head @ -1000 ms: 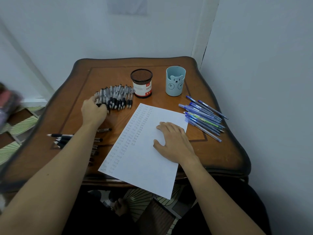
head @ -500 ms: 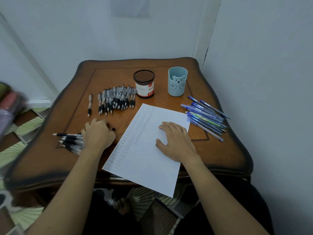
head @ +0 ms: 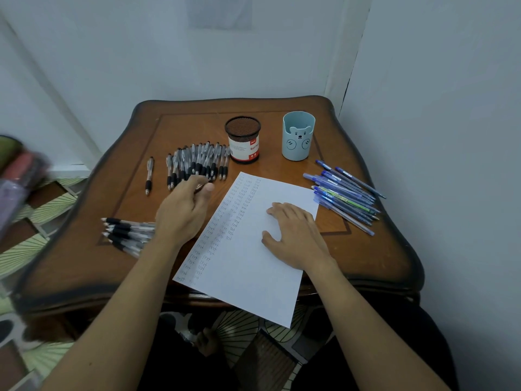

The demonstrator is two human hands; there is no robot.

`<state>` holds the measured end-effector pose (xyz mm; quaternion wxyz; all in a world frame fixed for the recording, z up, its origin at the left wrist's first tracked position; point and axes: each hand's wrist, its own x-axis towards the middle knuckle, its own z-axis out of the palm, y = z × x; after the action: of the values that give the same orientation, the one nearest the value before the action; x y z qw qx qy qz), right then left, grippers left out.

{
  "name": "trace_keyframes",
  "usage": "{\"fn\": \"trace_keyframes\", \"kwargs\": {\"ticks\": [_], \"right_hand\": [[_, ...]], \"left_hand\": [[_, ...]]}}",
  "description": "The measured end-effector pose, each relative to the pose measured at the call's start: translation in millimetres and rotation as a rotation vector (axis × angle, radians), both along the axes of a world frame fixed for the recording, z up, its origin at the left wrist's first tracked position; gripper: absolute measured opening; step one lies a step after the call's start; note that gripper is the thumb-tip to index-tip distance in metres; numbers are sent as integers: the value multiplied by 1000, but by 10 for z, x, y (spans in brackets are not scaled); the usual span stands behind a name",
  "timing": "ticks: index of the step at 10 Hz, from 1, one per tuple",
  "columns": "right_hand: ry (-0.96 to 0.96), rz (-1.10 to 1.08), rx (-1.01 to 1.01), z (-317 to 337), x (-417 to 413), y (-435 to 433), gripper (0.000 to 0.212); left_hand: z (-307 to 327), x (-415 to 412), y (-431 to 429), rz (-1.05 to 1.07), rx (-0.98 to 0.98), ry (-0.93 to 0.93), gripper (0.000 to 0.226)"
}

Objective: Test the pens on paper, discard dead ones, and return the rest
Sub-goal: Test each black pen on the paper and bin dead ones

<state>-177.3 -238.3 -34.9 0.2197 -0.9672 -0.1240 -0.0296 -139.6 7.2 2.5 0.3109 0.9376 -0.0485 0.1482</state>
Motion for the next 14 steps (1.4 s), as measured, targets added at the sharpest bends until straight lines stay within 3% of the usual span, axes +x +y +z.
{"fn": "trace_keyframes", "kwargs": {"ticks": [1,2,3,5,6,7,8,9,10,12,14], "right_hand": [[-8,-1,2,1,-5,3,54],[-12,-1,5,3,-9,2,53],[-11,-2,6,2,-4,3,53],[-8,-4,-9,-12,-1,1,54],[-13,-2,-6,-12,1,-1,54],[-15,0,-7,-11,2,0,53],[-17,0,-4,-12,-3,-4,53],[-18,2,-6,-22,2,-3,53],[-19,0,-8,-23,8,-4,53],[-2,4,-11,-24,14,-5,54],[2,7,-9,-24,2,-2,54]], "left_hand": [[78,-3,-75,-17,15,19,77],[96,13,-131,22,-32,46,62],[76,-24,-172,-58,-213,-20,60],[-48,-46,-259,-102,-206,-216,27],[-98,-75,-320,-88,-527,-176,39],[-115,-89,-357,-82,-719,-68,36],[-158,-112,-366,-135,-777,62,50],[-211,-100,-344,-100,-752,165,40],[-255,-71,-302,-140,-684,195,14],[-217,-111,-330,-94,-659,213,14],[-298,-90,-285,37,-599,177,29]]}}
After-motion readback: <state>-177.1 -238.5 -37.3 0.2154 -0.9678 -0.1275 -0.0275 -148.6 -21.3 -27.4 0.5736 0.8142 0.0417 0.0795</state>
